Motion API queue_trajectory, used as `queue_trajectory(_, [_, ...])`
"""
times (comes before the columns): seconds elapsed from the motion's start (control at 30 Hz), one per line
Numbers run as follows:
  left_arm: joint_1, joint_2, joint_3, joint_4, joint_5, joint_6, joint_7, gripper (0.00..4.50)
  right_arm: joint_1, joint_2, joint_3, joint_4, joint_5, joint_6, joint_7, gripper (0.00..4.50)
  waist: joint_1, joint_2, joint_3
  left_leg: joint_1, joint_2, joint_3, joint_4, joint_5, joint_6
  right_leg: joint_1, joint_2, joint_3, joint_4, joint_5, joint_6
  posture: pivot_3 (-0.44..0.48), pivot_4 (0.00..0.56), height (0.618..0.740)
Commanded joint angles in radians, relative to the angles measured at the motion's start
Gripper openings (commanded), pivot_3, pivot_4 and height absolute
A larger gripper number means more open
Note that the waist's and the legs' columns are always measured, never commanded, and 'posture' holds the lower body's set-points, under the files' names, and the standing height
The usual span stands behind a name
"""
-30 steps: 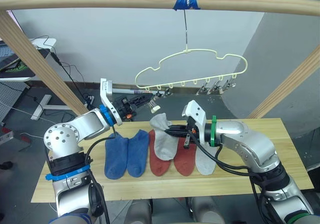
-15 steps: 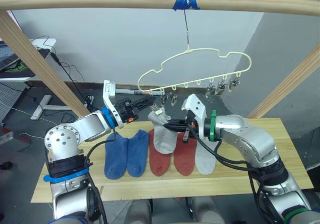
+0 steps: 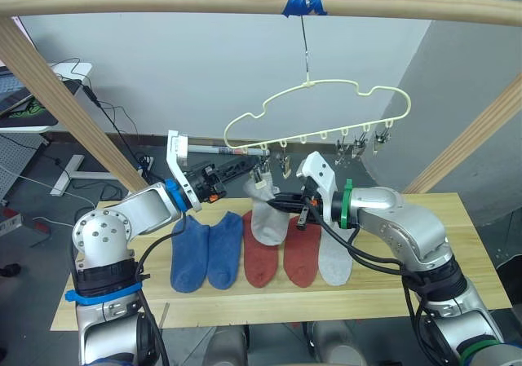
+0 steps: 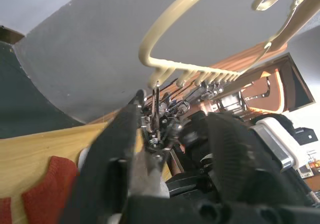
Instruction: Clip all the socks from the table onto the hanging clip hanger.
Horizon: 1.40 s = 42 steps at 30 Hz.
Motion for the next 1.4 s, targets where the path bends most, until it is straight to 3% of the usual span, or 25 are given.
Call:
queue_trajectory(0.03, [0.009,0.017,0.007,-0.048,-0.033,-0.012,-0.009,3.51,-0.023,0.011,-0.011,-0.011,0.004,-0.025,-0.001,0.00,0.000,0.000,0.000,0.000,0.000,0.000,0.000,0.000,0.000,0.000,0.000,0.000,0.000,0.000,0.000,-0.077,0.204,0.740])
queue_trajectory(0.13, [0.025,0.050,-0.002,-0.069,-0.009,-0.015,-0.028,4.37,-0.031,0.020,-0.011,0.008,0.002,-0.026,-0.004,0.00,0.000,0.000,0.000,0.000,0.000,0.000,0.000,0.000,0.000,0.000,0.000,0.000,0.000,0.000,0.000,-0.067,0.202,0.740])
queue_trajectory(0.27, [0.074,0.155,-0.026,-0.099,0.088,-0.040,-0.085,4.44,-0.048,0.045,-0.009,0.043,-0.008,-0.023,-0.026,0.00,-0.003,0.000,0.000,0.000,0.001,0.000,0.000,0.000,0.000,-0.001,0.001,0.000,0.001,0.000,0.000,-0.064,0.201,0.740])
queue_trajectory(0.43, [0.118,0.229,-0.060,-0.167,0.157,-0.093,-0.162,4.50,-0.055,0.041,-0.007,0.066,-0.012,-0.034,-0.018,1.33,0.005,0.000,0.000,-0.003,0.000,0.000,0.000,0.000,0.000,-0.004,0.000,0.000,0.001,0.000,-0.001,-0.055,0.201,0.740])
queue_trajectory(0.57, [0.145,0.217,-0.082,-0.199,0.193,-0.130,-0.173,4.50,-0.034,0.018,-0.012,0.065,-0.017,-0.045,-0.007,2.68,0.008,0.000,0.000,-0.005,-0.001,0.000,0.000,0.000,0.000,-0.004,-0.001,0.000,0.000,0.000,-0.001,-0.051,0.201,0.740])
queue_trajectory(0.73, [0.173,0.190,-0.139,-0.255,0.283,-0.209,-0.166,4.50,0.048,-0.088,-0.038,0.011,-0.020,-0.065,0.020,4.38,0.011,0.000,0.000,-0.007,0.000,0.000,0.000,0.000,0.000,-0.007,-0.001,0.000,0.001,0.000,-0.001,-0.067,0.203,0.740])
queue_trajectory(1.1, [0.300,0.070,-0.288,-0.321,0.630,-0.583,-0.163,4.50,0.157,-0.168,-0.219,-0.166,0.066,-0.102,0.018,4.48,0.005,0.000,0.000,-0.006,0.001,0.004,0.000,0.000,0.000,-0.008,0.000,0.002,0.001,0.001,-0.002,-0.102,0.209,0.740])
queue_trajectory(1.2, [0.301,0.028,-0.327,-0.326,0.683,-0.657,-0.172,3.97,0.175,-0.186,-0.253,-0.214,0.105,-0.089,0.020,4.50,0.005,0.000,0.000,-0.006,0.001,0.004,0.001,0.000,0.000,-0.007,0.000,0.002,0.000,0.001,-0.002,-0.106,0.210,0.740])
queue_trajectory(1.33, [0.283,-0.010,-0.415,-0.313,0.844,-0.784,-0.136,2.80,0.189,-0.185,-0.272,-0.242,0.110,-0.112,-0.003,4.50,0.005,0.000,0.000,-0.006,0.001,0.004,0.001,0.000,0.001,-0.007,0.000,0.002,0.001,0.001,-0.002,-0.115,0.207,0.740])
queue_trajectory(1.4, [0.281,-0.036,-0.451,-0.302,0.912,-0.841,-0.114,2.80,0.204,-0.182,-0.273,-0.252,0.095,-0.144,-0.014,4.50,0.006,0.000,0.000,-0.006,0.001,0.004,0.001,0.000,0.001,-0.007,0.000,0.002,0.001,0.001,-0.002,-0.118,0.204,0.740])
